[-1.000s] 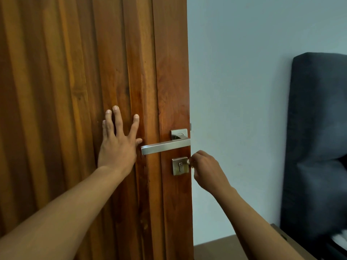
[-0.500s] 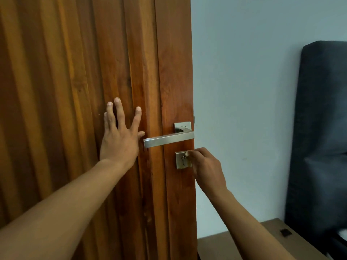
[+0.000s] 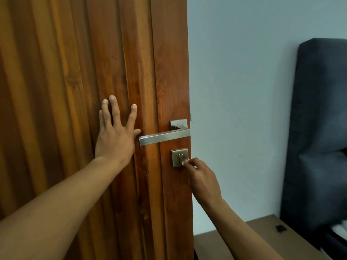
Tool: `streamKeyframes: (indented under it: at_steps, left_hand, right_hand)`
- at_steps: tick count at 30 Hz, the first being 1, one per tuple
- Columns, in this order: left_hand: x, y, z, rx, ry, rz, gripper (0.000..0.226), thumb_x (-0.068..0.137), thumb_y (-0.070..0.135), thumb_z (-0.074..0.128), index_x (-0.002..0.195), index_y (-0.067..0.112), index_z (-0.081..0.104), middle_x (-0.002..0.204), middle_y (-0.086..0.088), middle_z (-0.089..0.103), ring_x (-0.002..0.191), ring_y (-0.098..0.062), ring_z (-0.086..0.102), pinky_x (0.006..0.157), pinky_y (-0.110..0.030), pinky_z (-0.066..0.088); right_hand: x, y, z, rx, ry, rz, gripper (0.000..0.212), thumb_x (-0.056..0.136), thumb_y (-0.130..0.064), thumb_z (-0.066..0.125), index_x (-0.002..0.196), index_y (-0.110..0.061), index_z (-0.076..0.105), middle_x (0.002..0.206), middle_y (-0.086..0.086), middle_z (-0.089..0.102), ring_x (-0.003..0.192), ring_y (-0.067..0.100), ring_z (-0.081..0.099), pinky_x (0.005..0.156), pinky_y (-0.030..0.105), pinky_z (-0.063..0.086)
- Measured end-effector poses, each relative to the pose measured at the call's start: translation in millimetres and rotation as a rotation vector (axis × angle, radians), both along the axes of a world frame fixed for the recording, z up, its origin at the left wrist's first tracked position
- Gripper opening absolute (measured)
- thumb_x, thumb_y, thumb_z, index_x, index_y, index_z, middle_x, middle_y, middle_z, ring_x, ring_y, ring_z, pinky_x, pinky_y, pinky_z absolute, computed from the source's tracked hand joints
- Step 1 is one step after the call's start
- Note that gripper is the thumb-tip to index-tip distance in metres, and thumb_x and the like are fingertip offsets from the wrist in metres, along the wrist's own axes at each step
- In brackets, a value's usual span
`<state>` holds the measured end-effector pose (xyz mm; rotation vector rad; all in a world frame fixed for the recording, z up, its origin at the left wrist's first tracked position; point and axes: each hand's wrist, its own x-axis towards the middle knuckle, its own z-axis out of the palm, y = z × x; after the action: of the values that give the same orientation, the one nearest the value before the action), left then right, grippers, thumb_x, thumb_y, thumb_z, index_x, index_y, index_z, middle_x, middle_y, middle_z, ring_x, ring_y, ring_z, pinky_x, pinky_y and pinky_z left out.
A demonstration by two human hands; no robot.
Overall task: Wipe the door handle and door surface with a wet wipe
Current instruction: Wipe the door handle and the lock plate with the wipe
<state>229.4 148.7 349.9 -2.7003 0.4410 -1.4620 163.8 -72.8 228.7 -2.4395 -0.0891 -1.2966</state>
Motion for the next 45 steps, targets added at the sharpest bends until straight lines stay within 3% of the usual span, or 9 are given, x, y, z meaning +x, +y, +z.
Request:
streamKeyframes:
  at_steps: [3, 7, 13, 16, 22, 28, 33, 36, 45]
  left_hand:
    - [0, -1, 0, -0.002, 0.000, 0.001, 0.070, 0.101, 0.046, 0.022, 0.148, 0.023, -0.025, 0.150, -0.026, -0.040, 0.142, -0.044, -0.030, 0.120, -0.053, -0.001]
    - [-1, -1, 0, -0.013, 0.000, -0.009, 0.070, 0.101, 0.046, 0.023, 0.148, 0.024, -0.024, 0.152, -0.026, -0.037, 0.143, -0.044, -0.028, 0.120, -0.053, 0.000]
    - [1, -2, 2, -0.011, -0.004, -0.012, 0.069, 0.100, 0.046, 0.021, 0.150, 0.023, -0.023, 0.153, -0.027, -0.034, 0.144, -0.045, -0.027, 0.122, -0.055, 0.002]
    - [3, 0, 1, -0.006, -0.003, -0.016, 0.070, 0.101, 0.046, 0.022, 0.152, 0.023, -0.019, 0.153, -0.028, -0.034, 0.144, -0.045, -0.027, 0.122, -0.055, 0.003]
    - [1, -1, 1, 0.000, -0.002, -0.002, 0.070, 0.101, 0.046, 0.022, 0.150, 0.022, -0.022, 0.154, -0.028, -0.032, 0.144, -0.046, -0.026, 0.122, -0.055, 0.002]
    - [-1, -1, 1, 0.000, 0.006, 0.007, 0.069, 0.101, 0.046, 0.021, 0.153, 0.022, -0.019, 0.154, -0.028, -0.032, 0.144, -0.046, -0.025, 0.122, -0.054, 0.003]
    - [-1, -1, 0, -0.006, 0.008, 0.008, 0.069, 0.101, 0.046, 0.022, 0.152, 0.022, -0.020, 0.154, -0.028, -0.033, 0.144, -0.046, -0.025, 0.122, -0.055, 0.003]
    - [-1, -2, 1, -0.004, 0.012, 0.012, 0.069, 0.102, 0.046, 0.021, 0.152, 0.022, -0.020, 0.153, -0.028, -0.034, 0.143, -0.045, -0.027, 0.122, -0.054, 0.002]
    - [-2, 0, 1, 0.003, 0.021, 0.013, 0.070, 0.102, 0.046, 0.024, 0.153, 0.022, -0.017, 0.154, -0.029, -0.032, 0.144, -0.046, -0.025, 0.122, -0.055, 0.003]
  right_hand:
    - [0, -3, -6, -0.049, 0.033, -0.017, 0.024, 0.100, -0.024, 0.047, 0.120, -0.020, 0.059, 0.109, 0.000, 0.062, 0.090, 0.014, 0.056, 0.074, 0.024, 0.047]
    - [-2, -4, -17, -0.205, 0.069, -0.065, 0.029, 0.084, -0.013, 0.072, 0.113, -0.014, 0.070, 0.105, 0.005, 0.069, 0.089, 0.024, 0.067, 0.074, 0.032, 0.057]
    - [-4, 0, 12, 0.181, -0.168, -0.078, 0.016, 0.088, -0.017, 0.067, 0.102, -0.021, 0.075, 0.096, -0.007, 0.071, 0.082, 0.008, 0.064, 0.072, 0.020, 0.053]
    - [-1, 7, 32, 0.242, -0.170, -0.056, 0.017, 0.091, -0.017, 0.064, 0.104, -0.021, 0.074, 0.098, -0.008, 0.070, 0.083, 0.006, 0.063, 0.073, 0.013, 0.047]
    - [10, 20, 38, -0.119, -0.071, -0.177, 0.029, 0.082, -0.015, 0.074, 0.110, -0.012, 0.072, 0.100, 0.004, 0.069, 0.083, 0.025, 0.065, 0.068, 0.035, 0.057]
    - [8, 29, 39, -0.328, -0.115, -0.183, 0.029, 0.077, -0.016, 0.080, 0.103, -0.006, 0.073, 0.091, 0.006, 0.070, 0.075, 0.023, 0.066, 0.064, 0.030, 0.057]
    - [10, 20, 26, -0.477, -0.129, -0.164, 0.040, 0.073, -0.012, 0.082, 0.111, -0.002, 0.069, 0.102, 0.011, 0.069, 0.095, 0.028, 0.065, 0.072, 0.034, 0.058]
    - [10, 17, 13, -0.546, -0.115, -0.146, 0.044, 0.073, -0.012, 0.081, 0.114, -0.002, 0.068, 0.107, 0.012, 0.067, 0.102, 0.029, 0.063, 0.068, 0.036, 0.061]
    - [6, 13, -7, -0.534, -0.050, -0.110, 0.045, 0.064, -0.009, 0.086, 0.107, -0.005, 0.072, 0.098, 0.008, 0.069, 0.089, 0.026, 0.067, 0.060, 0.031, 0.058]
